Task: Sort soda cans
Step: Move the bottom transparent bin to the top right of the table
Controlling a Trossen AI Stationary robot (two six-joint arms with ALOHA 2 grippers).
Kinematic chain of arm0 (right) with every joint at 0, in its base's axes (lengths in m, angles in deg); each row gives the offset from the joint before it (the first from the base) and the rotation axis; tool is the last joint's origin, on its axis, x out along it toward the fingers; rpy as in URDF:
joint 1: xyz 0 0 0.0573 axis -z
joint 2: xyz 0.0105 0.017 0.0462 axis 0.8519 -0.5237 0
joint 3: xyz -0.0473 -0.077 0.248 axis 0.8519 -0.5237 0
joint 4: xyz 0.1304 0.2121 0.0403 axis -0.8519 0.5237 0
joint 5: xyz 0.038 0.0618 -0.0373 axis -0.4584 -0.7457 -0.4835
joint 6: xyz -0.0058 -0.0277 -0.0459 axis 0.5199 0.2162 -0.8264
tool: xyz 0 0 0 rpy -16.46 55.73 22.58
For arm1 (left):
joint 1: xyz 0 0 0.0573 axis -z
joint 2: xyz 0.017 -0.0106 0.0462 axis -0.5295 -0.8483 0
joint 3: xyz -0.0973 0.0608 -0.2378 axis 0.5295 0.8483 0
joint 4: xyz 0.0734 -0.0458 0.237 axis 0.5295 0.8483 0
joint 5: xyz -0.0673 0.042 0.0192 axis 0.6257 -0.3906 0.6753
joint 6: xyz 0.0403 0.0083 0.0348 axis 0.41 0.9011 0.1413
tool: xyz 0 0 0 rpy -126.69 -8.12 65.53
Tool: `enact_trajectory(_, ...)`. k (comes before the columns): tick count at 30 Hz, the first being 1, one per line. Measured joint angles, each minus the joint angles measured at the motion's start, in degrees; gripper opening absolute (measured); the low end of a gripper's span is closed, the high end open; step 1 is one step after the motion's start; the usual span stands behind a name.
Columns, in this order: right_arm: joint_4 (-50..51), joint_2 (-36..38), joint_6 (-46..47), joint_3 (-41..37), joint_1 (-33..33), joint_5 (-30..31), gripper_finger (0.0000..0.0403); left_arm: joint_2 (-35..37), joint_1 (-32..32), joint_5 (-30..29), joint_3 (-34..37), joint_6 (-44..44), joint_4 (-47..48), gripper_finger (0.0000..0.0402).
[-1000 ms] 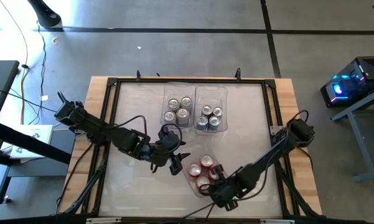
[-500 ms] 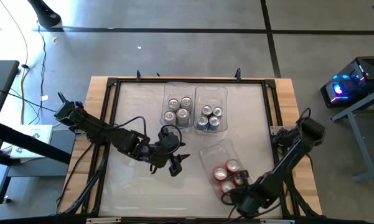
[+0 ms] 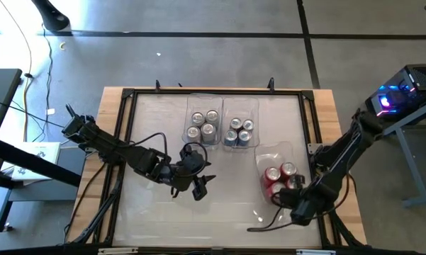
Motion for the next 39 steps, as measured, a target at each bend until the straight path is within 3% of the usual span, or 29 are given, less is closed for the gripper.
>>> enact_trajectory(8, 2.2, 5.8, 6.2, -5.3, -0.2, -0.5, 0.0000, 0.0, 0.0, 0.0, 0.0, 0.0, 0.4, 0.0223)
enact_trajectory(14, 4.3, 6.6, 3.0, -6.8, 1.9, 0.3, 0.0000, 0.0, 0.0, -0.1, 0.0, 0.0, 0.4, 0.0223)
enact_trajectory(27, 5.9, 8.8, -23.7, -8.4, 23.0, 2.9, 0.0001, 0.0, 0.3, -0.5, 0.0, 0.0, 0.4, 0.0223)
enact_trajectory(39, 9.0, 9.4, -53.9, -8.4, 40.2, 4.5, 0.0000, 0.0, 1.0, -0.9, 0.0, 0.0, 0.5, 0.0223)
